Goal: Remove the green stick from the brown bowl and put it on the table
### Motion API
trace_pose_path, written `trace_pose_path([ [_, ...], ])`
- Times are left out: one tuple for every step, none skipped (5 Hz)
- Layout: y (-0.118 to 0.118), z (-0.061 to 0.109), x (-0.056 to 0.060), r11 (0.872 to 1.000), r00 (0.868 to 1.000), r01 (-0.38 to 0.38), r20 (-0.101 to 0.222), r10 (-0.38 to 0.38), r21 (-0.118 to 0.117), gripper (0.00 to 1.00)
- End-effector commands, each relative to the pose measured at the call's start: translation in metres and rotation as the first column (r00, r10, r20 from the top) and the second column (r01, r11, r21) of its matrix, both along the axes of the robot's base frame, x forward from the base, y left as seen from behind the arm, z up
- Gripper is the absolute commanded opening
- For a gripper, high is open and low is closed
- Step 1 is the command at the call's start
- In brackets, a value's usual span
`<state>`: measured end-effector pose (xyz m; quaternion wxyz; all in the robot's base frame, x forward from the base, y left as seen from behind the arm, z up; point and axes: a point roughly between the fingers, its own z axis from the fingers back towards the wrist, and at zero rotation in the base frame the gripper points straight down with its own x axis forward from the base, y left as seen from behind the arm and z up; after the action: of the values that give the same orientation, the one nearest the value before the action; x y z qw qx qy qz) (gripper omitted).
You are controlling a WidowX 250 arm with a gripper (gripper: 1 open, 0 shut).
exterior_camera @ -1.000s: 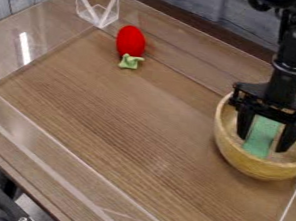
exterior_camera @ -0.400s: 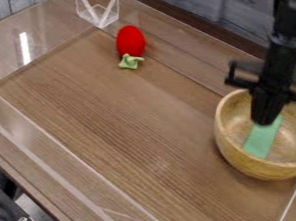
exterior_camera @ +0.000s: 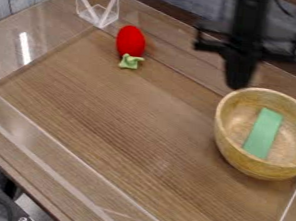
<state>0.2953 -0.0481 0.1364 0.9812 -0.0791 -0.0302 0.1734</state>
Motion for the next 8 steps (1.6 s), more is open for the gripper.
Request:
trace_pose_path([
  [0.000, 0.013, -0.004, 1.000, 0.998, -0.024, 0.051, 0.025, -0.019, 0.00],
  [-0.009, -0.005, -0.003, 1.000, 0.998, -0.025, 0.051, 0.025, -0.017, 0.00],
  [-0.017, -0.021, -0.003, 1.000, 0.999, -0.019, 0.049, 0.019, -0.014, 0.00],
  [-0.020, -0.033, -0.004, 1.000, 0.999, -0.014, 0.050, 0.014, -0.011, 0.00],
  [-0.014, -0.031, -0.005, 0.999, 0.998, -0.041, 0.054, 0.042, -0.008, 0.00],
  [-0.005, -0.026, -0.005, 0.997, 0.996, -0.073, 0.059, 0.073, -0.009, 0.00],
  [-0.002, -0.035, -0.008, 0.999, 0.997, -0.048, 0.062, 0.049, -0.009, 0.00],
  [0.000, -0.042, -0.011, 1.000, 0.997, -0.021, 0.068, 0.022, -0.013, 0.00],
])
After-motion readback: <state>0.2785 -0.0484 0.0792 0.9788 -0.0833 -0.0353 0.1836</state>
